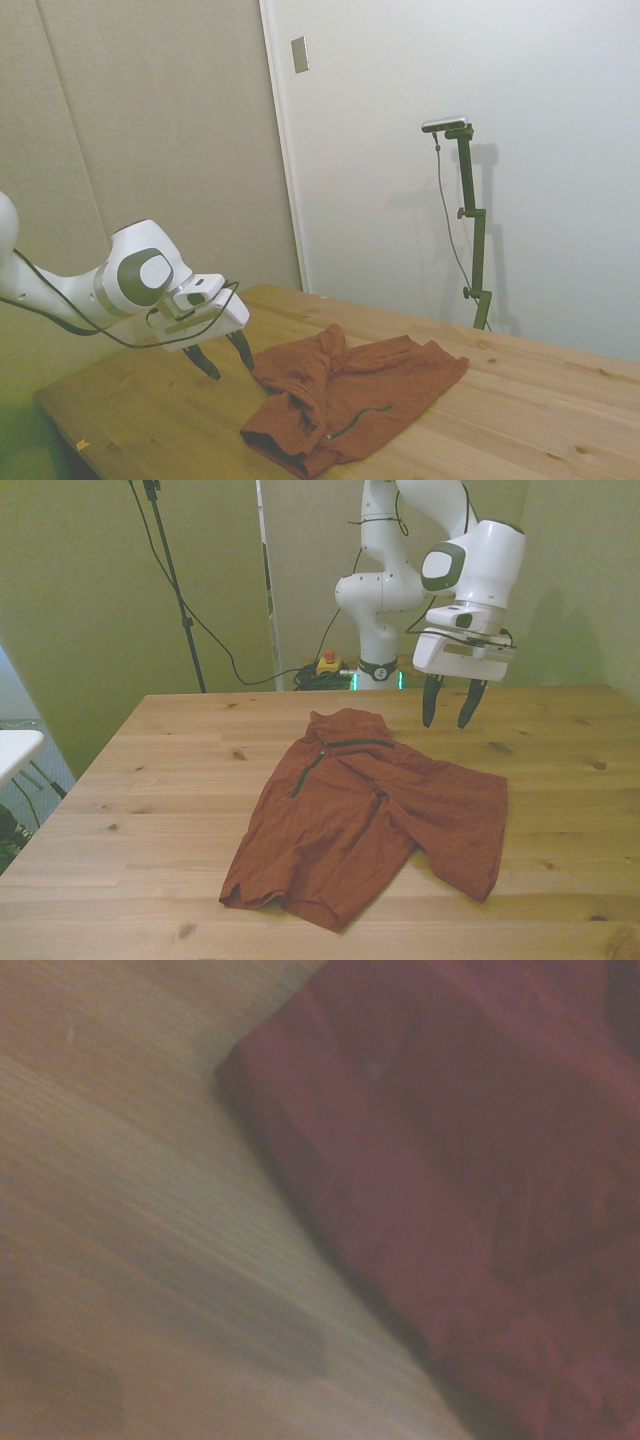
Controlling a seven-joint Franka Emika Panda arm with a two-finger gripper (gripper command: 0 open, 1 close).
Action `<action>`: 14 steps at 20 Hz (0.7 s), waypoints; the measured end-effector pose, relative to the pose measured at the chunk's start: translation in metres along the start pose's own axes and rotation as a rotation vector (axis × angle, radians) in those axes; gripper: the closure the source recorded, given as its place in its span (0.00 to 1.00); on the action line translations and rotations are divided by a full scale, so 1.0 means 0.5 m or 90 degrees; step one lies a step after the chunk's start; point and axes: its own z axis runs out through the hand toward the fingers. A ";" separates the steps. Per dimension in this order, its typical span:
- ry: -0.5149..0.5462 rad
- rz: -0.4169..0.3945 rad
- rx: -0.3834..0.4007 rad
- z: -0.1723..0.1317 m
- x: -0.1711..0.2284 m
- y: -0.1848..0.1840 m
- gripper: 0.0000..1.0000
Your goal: Fold the shorts
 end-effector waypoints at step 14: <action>0.225 -0.126 -0.020 0.064 -0.079 -0.073 0.00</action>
